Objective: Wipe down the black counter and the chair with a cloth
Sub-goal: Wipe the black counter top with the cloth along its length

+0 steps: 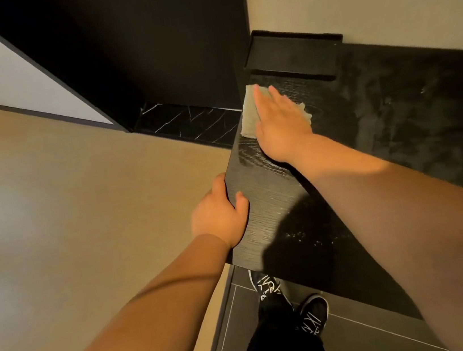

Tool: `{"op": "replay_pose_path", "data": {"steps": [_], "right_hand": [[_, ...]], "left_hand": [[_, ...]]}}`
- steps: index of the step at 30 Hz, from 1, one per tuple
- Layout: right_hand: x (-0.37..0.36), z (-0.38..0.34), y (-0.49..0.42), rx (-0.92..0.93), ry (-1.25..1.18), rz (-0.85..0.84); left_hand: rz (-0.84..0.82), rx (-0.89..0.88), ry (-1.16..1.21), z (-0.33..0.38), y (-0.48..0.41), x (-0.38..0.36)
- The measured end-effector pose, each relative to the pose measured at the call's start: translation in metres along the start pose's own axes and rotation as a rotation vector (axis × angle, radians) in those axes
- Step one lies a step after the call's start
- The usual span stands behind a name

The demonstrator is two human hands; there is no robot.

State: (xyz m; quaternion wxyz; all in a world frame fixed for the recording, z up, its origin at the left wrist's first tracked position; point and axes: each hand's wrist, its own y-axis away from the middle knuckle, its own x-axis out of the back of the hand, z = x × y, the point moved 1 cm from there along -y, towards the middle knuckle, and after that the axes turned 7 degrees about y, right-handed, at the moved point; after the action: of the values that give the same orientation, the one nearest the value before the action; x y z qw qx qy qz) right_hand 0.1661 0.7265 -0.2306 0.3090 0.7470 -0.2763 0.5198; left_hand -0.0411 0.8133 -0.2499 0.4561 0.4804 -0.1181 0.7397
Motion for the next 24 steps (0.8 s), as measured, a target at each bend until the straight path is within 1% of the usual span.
{"op": "replay_pose_path", "data": {"steps": [1, 2, 7, 9, 11, 15, 16, 17, 18, 20, 22, 24], "right_hand": [[-0.002, -0.005, -0.003, 0.003, 0.023, 0.011], [-0.005, -0.009, -0.001, 0.053, 0.069, 0.010], [-0.015, -0.017, 0.050, 0.445, 0.153, -0.118], [-0.016, -0.013, 0.056, 0.516, 0.158, -0.141], [-0.012, -0.004, 0.043, 0.474, 0.163, -0.115], [0.002, 0.006, 0.003, 0.171, 0.149, -0.020], [0.001, 0.003, 0.001, 0.129, 0.142, -0.015], [-0.001, -0.002, 0.006, 0.124, 0.151, -0.031], [-0.005, -0.008, 0.016, 0.161, 0.170, -0.047], [-0.016, -0.017, 0.047, 0.327, 0.214, -0.048], [-0.023, -0.018, 0.074, 0.461, 0.227, -0.089], [-0.020, -0.009, 0.078, 0.502, 0.203, -0.153]], "left_hand": [[0.002, -0.002, 0.000, -0.001, 0.000, 0.000], [0.003, -0.005, -0.001, -0.001, -0.001, 0.000], [0.006, -0.002, -0.006, -0.002, -0.002, -0.003], [0.011, -0.001, -0.004, -0.002, -0.003, -0.003], [0.010, 0.000, -0.002, -0.002, -0.002, -0.003], [0.001, -0.001, -0.003, -0.001, -0.002, -0.001], [0.000, -0.003, 0.002, 0.000, -0.002, -0.001], [-0.003, -0.002, 0.007, 0.000, -0.002, -0.001], [-0.007, 0.001, 0.010, 0.001, -0.002, -0.001], [-0.006, 0.003, 0.018, 0.000, -0.001, -0.001], [0.003, -0.006, 0.022, 0.001, 0.000, -0.001], [0.015, -0.013, 0.017, 0.001, -0.001, -0.001]]}}
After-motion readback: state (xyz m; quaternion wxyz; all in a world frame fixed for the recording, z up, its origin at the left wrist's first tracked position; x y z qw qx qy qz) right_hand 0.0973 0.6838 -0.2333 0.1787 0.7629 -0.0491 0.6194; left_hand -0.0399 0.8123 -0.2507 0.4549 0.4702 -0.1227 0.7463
